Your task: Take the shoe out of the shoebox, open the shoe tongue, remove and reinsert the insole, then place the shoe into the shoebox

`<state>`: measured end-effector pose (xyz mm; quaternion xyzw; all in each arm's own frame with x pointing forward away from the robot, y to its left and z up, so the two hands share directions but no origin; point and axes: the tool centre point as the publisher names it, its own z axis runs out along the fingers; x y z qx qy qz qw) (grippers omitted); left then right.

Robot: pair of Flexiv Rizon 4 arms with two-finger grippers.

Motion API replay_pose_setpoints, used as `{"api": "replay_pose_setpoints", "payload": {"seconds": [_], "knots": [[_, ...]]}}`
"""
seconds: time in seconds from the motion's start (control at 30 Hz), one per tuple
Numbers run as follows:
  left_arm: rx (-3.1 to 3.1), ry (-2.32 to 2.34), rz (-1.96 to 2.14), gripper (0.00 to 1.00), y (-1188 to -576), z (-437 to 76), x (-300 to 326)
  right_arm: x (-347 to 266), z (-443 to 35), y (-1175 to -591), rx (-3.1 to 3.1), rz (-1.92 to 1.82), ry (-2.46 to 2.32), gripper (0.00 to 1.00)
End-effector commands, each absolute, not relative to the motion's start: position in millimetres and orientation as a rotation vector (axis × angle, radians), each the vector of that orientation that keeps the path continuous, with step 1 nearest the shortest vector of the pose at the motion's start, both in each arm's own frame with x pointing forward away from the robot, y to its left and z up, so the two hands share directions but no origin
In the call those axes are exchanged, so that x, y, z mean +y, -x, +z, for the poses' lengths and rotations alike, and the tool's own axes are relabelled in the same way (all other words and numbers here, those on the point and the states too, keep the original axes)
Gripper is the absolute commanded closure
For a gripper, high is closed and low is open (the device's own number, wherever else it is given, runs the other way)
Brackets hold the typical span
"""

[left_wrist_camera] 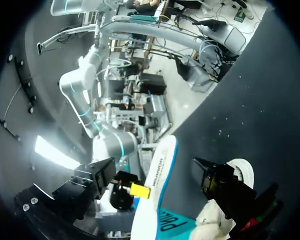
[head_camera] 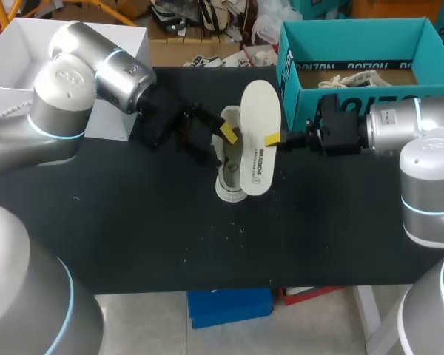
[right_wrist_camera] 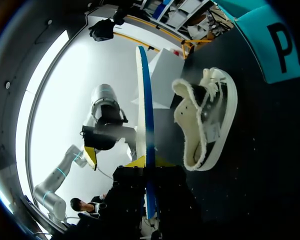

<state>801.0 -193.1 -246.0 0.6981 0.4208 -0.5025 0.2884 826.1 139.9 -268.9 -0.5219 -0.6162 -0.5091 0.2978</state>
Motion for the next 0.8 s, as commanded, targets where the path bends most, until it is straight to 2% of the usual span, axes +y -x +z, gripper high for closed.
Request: {"api": "replay_pose_setpoints", "payload": {"seconds": [0.03,0.5,0.8], "knots": [[1.474,-1.626,-0.798,0.00,-795.2,-237.9,-190.8,143.9,-270.5,-828.6,-1.636,-1.353,1.384,1.00],[1.474,-1.626,-0.798,0.00,-795.2,-237.9,-190.8,146.0,-271.8,-825.6,-1.649,-1.326,1.385,1.00],[1.487,-1.328,-0.880,0.00,-806.3,-248.2,-182.6,147.7,-271.5,-824.5,-1.652,-1.317,1.389,1.00]]}}
